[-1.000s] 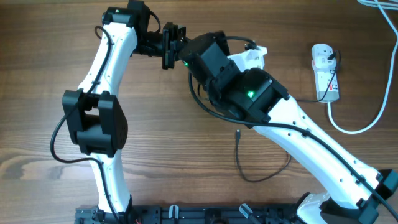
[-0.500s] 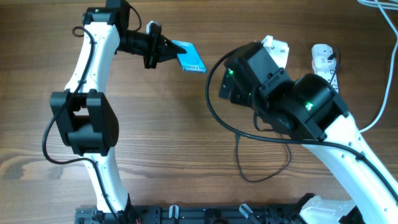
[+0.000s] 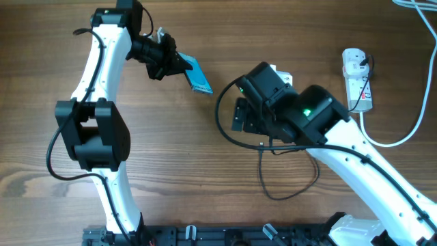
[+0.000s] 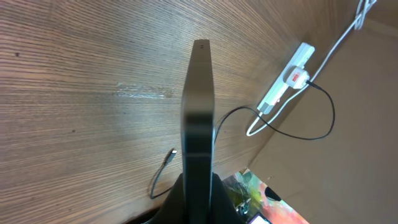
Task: Plug charger to phone and switch on socket
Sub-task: 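Move the right gripper over the black USB-C cable end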
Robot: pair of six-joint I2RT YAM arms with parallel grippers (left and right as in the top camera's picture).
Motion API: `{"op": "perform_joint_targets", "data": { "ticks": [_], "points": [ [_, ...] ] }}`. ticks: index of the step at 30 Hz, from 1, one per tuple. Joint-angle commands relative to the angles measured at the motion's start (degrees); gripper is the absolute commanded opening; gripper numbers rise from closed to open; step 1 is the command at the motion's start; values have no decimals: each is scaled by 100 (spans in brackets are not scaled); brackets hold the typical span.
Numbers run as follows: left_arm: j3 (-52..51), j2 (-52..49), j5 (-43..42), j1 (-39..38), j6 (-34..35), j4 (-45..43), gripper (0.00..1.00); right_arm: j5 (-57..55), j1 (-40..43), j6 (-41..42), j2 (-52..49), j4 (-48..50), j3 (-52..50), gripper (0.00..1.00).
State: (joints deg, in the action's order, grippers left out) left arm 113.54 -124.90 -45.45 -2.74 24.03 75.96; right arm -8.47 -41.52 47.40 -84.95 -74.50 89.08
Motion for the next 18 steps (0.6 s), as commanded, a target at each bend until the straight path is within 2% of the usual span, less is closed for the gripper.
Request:
{"op": "perform_joint_targets", "data": {
  "ticks": [1, 5, 14, 18],
  "points": [
    [111, 214, -50, -44, -509, 11, 4, 83, 13, -96, -48, 26, -55, 99],
    [111, 214, -293, -232, -1384, 98, 4, 96, 140, -243, -203, -22, -55, 100],
    [111, 214, -90, -251, -1379, 94, 4, 133, 566, -841, -461, -457, -55, 100],
    [111, 214, -87, -251, -1379, 81, 4, 131, 564, -831, -466, -549, -92, 100]
  ]
}}
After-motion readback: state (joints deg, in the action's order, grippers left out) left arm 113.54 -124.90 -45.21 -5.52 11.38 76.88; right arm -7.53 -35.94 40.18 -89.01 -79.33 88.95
